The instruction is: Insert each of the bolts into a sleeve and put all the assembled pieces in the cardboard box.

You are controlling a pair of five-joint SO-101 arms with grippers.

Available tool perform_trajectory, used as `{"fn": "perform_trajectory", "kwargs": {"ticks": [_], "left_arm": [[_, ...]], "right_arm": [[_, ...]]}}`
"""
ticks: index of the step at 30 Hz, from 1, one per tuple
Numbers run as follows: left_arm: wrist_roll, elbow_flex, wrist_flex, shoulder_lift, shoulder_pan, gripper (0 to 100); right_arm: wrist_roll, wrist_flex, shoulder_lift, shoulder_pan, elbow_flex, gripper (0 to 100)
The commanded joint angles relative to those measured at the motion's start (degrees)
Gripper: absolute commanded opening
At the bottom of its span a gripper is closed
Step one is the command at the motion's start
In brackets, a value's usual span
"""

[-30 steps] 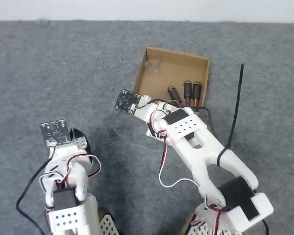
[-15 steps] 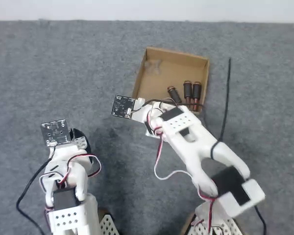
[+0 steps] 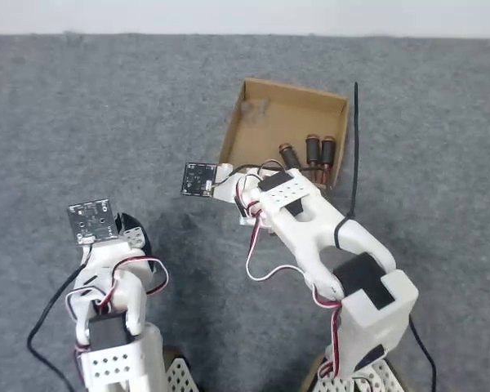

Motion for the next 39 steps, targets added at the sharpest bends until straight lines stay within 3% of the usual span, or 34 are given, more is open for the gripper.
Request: {"fn": "perform_trajectory", "kwargs": {"ticks": [1, 18, 24, 29, 34, 39], "left_arm": [[-0.70, -0.66, -1.93, -0.88, -0.44, 1], [-0.70, -0.66, -1.93, -0.88, -0.44, 1], [-0.70, -0.66, -1.93, -0.88, -0.44, 1], [-0.70, -0.66, -1.93, -0.88, -0.44, 1], [-0.70, -0.66, -1.93, -0.88, -0.44, 1], [-0.79, -0.66, -1.93, -0.88, -0.44, 1]], "right_arm": [[1.14, -0.40, -0.92, 1.80, -3.25, 14.6], [0.79, 0.75, -0.40, 3.03, -2.90, 14.3], [0.79, 2.51, -0.40, 2.86, -2.90, 0.2], [0.62, 2.51, -0.48, 2.86, -2.90, 2.6], [-5.10, 2.59, -1.19, 2.77, -3.16, 0.6], [-13.10, 10.24, -1.19, 2.77, -8.53, 0.7]]}}
